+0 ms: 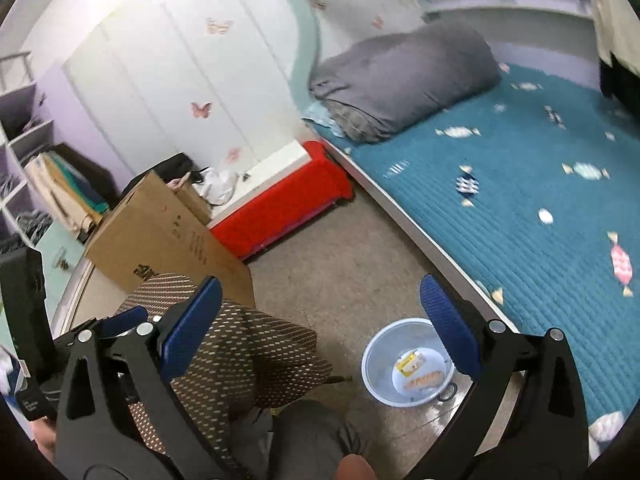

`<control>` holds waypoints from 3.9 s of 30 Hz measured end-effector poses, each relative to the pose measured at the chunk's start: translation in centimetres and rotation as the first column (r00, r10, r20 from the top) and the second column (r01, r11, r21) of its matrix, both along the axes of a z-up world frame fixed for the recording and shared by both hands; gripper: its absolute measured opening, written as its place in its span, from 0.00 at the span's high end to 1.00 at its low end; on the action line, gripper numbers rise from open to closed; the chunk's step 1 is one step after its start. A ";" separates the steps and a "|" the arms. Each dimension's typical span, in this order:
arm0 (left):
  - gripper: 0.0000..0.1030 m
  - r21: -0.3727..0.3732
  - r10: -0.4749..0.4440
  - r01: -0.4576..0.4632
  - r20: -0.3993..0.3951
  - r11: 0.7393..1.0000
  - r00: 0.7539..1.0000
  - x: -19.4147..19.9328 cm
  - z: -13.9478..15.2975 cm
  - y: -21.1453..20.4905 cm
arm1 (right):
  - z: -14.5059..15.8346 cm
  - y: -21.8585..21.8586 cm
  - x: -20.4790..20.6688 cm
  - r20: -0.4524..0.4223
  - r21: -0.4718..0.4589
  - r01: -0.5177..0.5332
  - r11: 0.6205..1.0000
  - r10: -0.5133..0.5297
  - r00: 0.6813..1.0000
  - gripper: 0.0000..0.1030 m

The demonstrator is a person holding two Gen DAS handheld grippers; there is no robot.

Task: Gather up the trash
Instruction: 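Carry the medicine box with the right gripper to the wastebasket and release, then carry the orange-printed bag with the left gripper and drop it in the wastebasket, then grasp the receipt with the left gripper while the right grasps the blue toothpaste tube, then carry the receipt and toothpaste tube to the wastebasket and release both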

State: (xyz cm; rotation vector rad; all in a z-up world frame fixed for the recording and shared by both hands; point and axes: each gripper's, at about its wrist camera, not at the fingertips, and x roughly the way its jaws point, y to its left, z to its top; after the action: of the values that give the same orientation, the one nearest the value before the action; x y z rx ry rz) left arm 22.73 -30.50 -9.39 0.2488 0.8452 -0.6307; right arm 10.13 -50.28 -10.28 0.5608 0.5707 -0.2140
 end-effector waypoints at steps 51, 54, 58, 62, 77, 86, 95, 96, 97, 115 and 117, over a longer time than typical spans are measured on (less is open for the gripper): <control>0.14 0.007 0.710 -0.710 -0.043 0.704 0.703 -0.9 -7.4 31.3 | -1.5 25.6 11.8 -0.213 -0.230 -0.429 0.874 0.385 0.898 0.06; 0.30 -0.007 0.676 -0.677 -0.044 0.736 0.736 -0.8 -7.5 31.2 | -3.5 25.6 13.5 -0.246 -0.211 -0.413 0.886 0.361 0.899 0.06; 0.50 0.008 0.629 -0.629 -0.032 0.778 0.777 -0.9 -7.6 30.9 | -5.8 26.9 16.1 -0.277 -0.201 -0.416 0.887 0.356 0.893 0.06; 0.64 -0.016 0.598 -0.598 -0.027 0.801 0.801 -1.9 -7.2 31.6 | -7.3 29.3 18.4 -0.308 -0.212 -0.460 0.862 0.387 0.869 0.18; 0.62 -0.032 0.543 -0.546 -0.078 0.837 0.836 -2.3 -8.5 33.0 | -8.6 29.1 17.0 -0.336 -0.239 -0.515 0.823 0.428 0.839 0.88; 0.62 -0.098 0.510 -0.514 -0.068 0.852 0.858 -4.0 -6.1 32.6 | -4.5 25.5 14.0 -0.233 -0.220 -0.501 0.837 0.454 0.860 0.88; 0.62 -0.178 0.446 -0.435 0.027 0.883 0.895 -3.7 -0.5 30.2 | 2.2 22.0 11.0 -0.064 -0.223 -0.491 0.842 0.490 0.869 0.88; 0.62 -0.186 0.432 -0.418 0.042 0.889 0.901 -3.6 0.2 29.5 | 2.8 21.6 10.7 -0.048 -0.222 -0.486 0.845 0.488 0.872 0.88; 0.62 -0.194 0.422 -0.405 0.050 0.893 0.905 -3.5 0.7 29.0 | 3.4 21.1 10.4 -0.034 -0.220 -0.481 0.849 0.486 0.873 0.88; 0.62 -0.277 0.234 -0.188 0.142 0.942 0.962 -2.0 6.3 17.9 | 6.7 7.6 5.2 0.079 -0.191 -0.227 0.955 0.245 0.966 0.88; 0.62 -0.276 0.209 -0.165 0.135 0.947 0.969 -1.8 6.2 16.3 | 5.1 5.8 5.3 0.051 -0.165 -0.205 0.965 0.215 0.975 0.88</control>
State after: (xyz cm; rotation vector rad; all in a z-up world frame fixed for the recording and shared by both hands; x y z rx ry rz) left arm 20.97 -14.24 -3.23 -0.0222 0.6107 -0.5288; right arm 15.43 -44.44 -5.15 0.3486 0.5372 -0.0380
